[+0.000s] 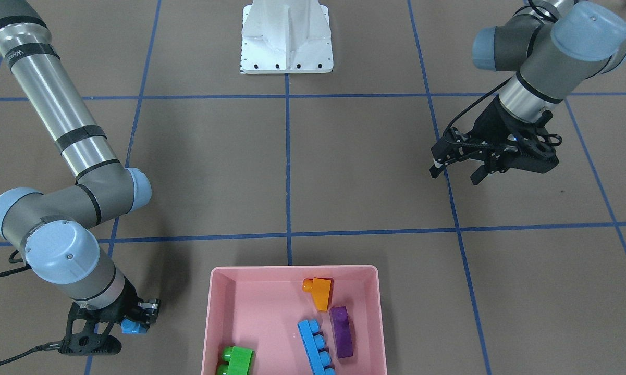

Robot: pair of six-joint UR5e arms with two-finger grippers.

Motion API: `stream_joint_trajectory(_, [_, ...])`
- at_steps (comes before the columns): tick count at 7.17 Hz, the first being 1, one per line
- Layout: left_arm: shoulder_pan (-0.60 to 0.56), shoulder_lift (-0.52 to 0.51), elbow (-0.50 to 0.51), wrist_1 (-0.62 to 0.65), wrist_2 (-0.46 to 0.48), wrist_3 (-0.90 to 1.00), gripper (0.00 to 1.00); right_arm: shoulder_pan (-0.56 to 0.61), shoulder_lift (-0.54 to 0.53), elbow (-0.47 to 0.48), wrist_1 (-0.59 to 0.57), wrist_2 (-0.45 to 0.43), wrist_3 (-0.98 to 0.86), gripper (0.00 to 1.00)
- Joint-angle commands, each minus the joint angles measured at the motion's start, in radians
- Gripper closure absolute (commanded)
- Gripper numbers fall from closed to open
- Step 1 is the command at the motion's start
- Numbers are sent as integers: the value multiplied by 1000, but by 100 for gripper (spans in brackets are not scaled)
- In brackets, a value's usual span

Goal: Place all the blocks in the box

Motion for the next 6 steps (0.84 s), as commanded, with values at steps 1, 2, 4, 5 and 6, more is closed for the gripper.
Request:
stream_joint_trajectory(1, [5,2,5,0,2,2,0,96,110,61,-142,161,-4,100])
stream_joint_trajectory(2, [3,0,5,0,2,2,0,86,180,85,-257,162,17,100])
stream_joint_trajectory(4, [-3,2,16,0,2,35,0,-46,262,83,-252,60,210,100])
stream_joint_trajectory(5, [-9,3,18,27,2,75,0,-102,262,79,-206,12,259,100])
stream_joint_trajectory(6, [-35,2,10,113,2,163,0,-133,250,71,-168,-16,270,1])
